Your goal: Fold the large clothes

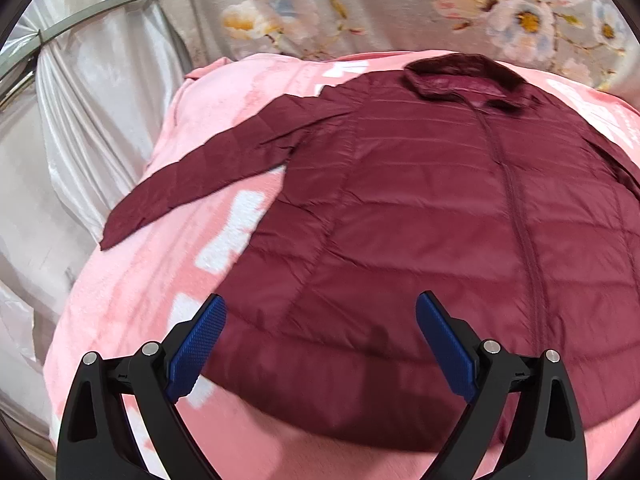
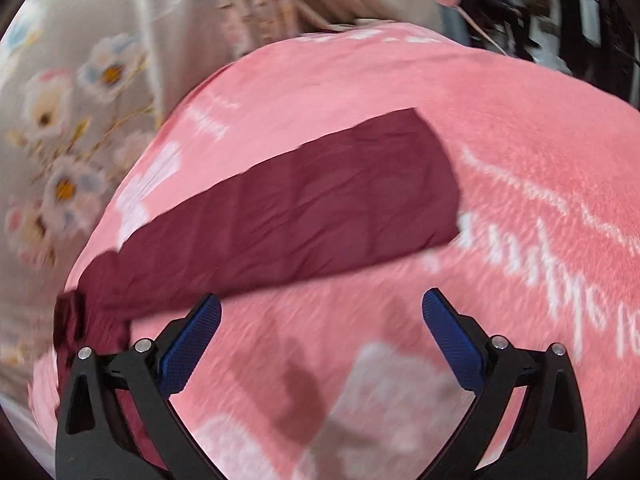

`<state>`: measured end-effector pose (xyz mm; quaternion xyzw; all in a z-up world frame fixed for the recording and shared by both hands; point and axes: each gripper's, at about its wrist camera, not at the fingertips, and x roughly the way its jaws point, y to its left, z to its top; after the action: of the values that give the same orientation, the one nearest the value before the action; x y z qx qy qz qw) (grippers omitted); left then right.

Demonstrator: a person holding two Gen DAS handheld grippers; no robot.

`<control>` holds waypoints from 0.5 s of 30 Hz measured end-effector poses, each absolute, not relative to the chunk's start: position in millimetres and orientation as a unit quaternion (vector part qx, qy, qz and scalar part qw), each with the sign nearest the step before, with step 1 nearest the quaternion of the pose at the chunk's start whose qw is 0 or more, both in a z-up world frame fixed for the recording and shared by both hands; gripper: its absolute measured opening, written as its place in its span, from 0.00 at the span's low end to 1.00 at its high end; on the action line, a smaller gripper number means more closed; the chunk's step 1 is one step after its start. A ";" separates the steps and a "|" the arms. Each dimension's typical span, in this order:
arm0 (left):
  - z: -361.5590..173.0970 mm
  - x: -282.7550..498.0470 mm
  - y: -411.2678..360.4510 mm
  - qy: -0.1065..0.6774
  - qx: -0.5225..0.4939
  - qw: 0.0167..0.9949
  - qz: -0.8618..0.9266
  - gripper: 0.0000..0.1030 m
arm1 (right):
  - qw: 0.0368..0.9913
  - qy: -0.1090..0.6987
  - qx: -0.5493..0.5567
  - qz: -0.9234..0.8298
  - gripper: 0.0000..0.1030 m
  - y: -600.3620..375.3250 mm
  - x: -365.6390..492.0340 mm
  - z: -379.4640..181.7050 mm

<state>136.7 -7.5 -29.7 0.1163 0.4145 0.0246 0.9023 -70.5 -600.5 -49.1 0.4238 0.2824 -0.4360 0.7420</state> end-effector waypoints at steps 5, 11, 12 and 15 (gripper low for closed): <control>-30.5 156.0 2.4 0.412 0.112 0.903 0.045 0.91 | 0.733 0.280 0.408 -0.467 0.75 -629.4 -53.3 -59.6; -32.3 172.5 14.4 0.411 0.104 0.904 0.061 0.91 | 0.770 0.275 0.366 -0.446 0.14 -624.2 -4.2 -33.0; -33.2 175.7 17.0 0.411 0.103 0.903 0.065 0.91 | 0.782 0.270 0.351 -0.438 0.12 -617.3 5.4 -21.9; -37.9 183.2 24.9 0.417 0.097 0.901 0.078 0.91 | 0.842 0.254 0.292 -0.377 0.10 -569.7 58.1 25.2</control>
<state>183.2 24.9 -37.9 0.0967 0.4167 0.0780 0.9005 58.1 -569.7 25.2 0.2918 0.2538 -0.3766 0.8418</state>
